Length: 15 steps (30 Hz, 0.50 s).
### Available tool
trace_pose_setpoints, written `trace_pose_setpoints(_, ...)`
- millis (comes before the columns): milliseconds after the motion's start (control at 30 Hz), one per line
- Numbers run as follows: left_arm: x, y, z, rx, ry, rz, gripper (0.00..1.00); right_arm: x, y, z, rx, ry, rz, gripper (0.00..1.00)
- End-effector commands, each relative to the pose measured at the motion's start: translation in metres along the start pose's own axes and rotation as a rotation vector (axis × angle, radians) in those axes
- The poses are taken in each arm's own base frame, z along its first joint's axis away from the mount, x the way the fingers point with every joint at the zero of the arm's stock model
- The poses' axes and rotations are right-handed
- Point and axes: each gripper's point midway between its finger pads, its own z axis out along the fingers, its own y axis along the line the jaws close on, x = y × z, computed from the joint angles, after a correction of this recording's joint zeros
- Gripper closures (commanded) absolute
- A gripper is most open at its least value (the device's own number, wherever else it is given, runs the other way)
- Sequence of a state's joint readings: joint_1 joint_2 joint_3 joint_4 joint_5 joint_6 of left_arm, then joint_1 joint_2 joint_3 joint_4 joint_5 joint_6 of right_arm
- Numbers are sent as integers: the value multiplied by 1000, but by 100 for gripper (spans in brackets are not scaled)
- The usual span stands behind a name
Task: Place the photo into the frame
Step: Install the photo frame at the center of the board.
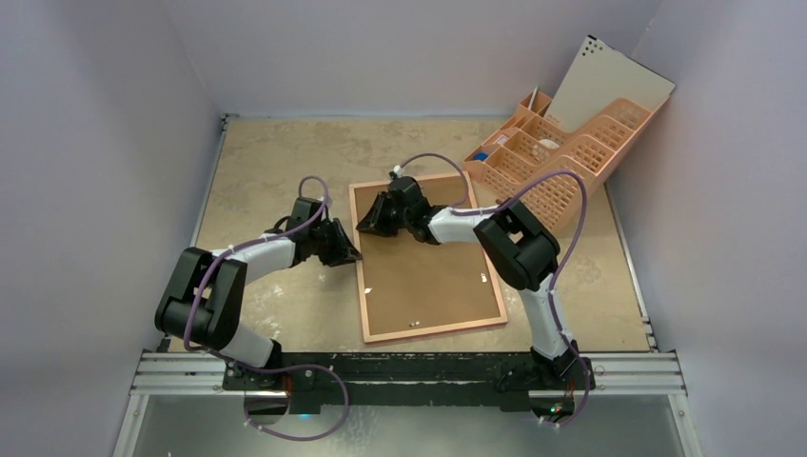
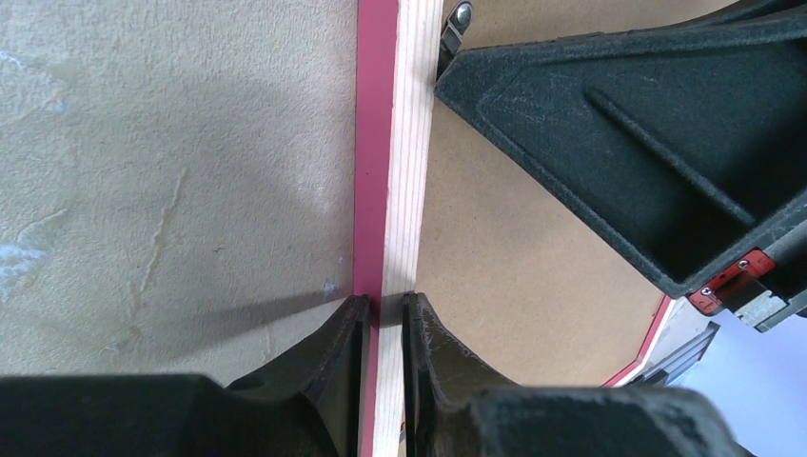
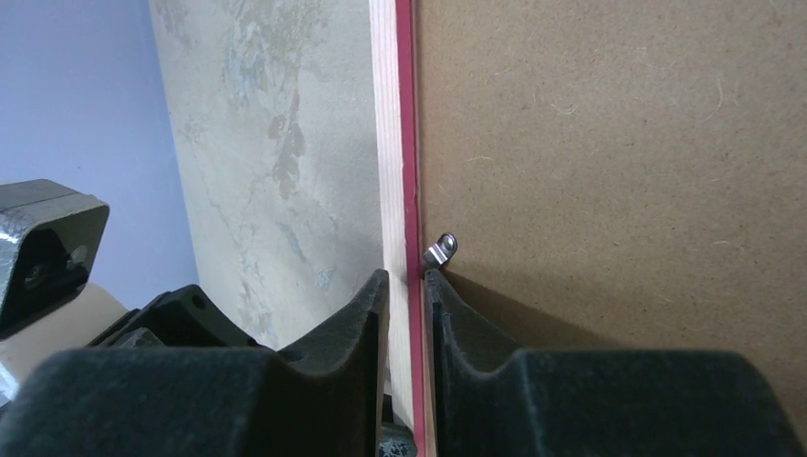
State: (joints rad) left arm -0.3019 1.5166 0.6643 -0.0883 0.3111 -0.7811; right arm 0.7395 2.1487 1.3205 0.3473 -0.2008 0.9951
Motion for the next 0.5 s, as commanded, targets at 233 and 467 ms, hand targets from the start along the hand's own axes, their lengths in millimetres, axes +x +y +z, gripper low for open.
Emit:
trace_pose_setpoints(233, 12, 27, 8, -96, 24, 14, 81, -18, 32, -10, -103, -83, -22, 84)
trace_pose_setpoints(467, 14, 29, 7, -100, 26, 15, 81, -14, 19, -1, -71, -67, -8, 84)
